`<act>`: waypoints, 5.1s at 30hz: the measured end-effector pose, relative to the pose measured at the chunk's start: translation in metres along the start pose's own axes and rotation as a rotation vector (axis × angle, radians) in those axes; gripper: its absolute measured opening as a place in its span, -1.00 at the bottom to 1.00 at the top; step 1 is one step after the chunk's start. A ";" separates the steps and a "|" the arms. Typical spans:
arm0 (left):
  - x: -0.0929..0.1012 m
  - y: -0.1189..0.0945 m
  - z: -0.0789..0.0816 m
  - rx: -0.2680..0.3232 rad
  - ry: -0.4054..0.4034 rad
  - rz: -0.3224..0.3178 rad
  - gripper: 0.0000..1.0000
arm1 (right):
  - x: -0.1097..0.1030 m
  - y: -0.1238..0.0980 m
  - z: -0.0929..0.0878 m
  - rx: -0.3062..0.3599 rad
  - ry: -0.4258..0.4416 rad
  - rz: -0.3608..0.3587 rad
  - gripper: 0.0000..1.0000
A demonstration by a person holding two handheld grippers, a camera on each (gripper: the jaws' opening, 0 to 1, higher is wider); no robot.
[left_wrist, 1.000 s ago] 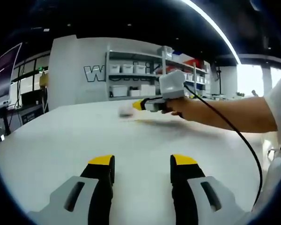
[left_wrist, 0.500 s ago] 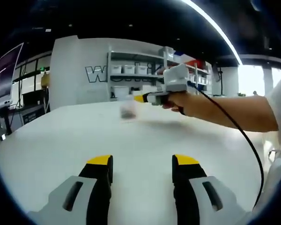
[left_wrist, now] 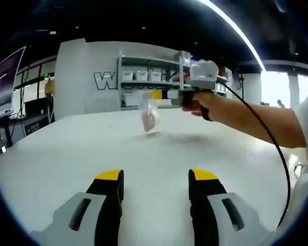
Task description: Open the resealable bag by pulling the two sides of the seal apart until the entire bag opening is separated and visibly accessible.
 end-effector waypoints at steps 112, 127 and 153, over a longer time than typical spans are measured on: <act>0.051 -0.021 0.033 0.288 -0.509 -0.263 -0.46 | -0.108 -0.151 -0.008 -0.046 0.184 0.198 -1.00; 0.045 -0.017 0.029 0.374 -0.645 -0.232 -0.58 | -0.139 -0.176 -0.010 -0.039 0.101 0.254 -1.00; 0.048 -0.027 0.030 0.426 -0.732 -0.241 -0.69 | -0.155 -0.195 -0.017 -0.050 0.039 0.278 -1.00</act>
Point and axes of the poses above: the point that each gripper's makers call its tool centre point, and the gripper's own axes: y roughly forward along the fingers, x roughly to its right, z roughly out of its top, the point moved 7 cm from there along -y, roughly backward along the fingers, and after that the axes turned 11 degrees about -z, right-handed, at the moved point
